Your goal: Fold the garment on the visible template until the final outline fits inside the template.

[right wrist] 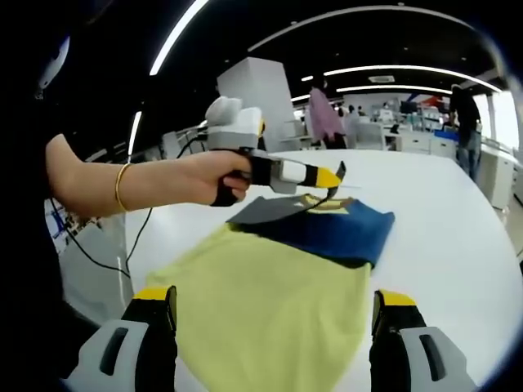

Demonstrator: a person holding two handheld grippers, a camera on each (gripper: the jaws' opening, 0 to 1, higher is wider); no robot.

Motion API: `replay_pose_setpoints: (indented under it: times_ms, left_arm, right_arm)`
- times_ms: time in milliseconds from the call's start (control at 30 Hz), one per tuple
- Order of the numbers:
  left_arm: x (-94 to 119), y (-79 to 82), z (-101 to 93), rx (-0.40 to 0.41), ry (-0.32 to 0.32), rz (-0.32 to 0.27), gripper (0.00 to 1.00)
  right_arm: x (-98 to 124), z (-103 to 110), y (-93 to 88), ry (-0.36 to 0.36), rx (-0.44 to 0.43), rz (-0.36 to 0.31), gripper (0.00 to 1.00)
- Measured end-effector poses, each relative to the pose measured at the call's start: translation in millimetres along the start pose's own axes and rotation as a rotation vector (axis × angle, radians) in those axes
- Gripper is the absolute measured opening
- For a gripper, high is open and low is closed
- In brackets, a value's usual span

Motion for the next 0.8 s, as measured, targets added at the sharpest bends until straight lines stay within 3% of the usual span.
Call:
replay_pose_setpoints:
  times_ms: [400,800]
  left_arm:
    - [-22,-6.8,-12.4,-0.074,-0.021,0.061,0.0]
    - [-38,-38.6,-18.9,-0.102,-0.039,0.152,0.0]
  right_arm:
    - [2,-6,-1.2,-0.011,-0.023,-0.01,0.99]
    - [1,-7,-1.3,-0.008,-0.025,-0.008,0.99]
Point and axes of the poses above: the point that each gripper's makers call its tool centre point, and the gripper's own axes: x roughly backward along the fingers, z roughly to its left, y roughly out of its top, the point moved 7 cm from there along x, roughly backward along the fingers
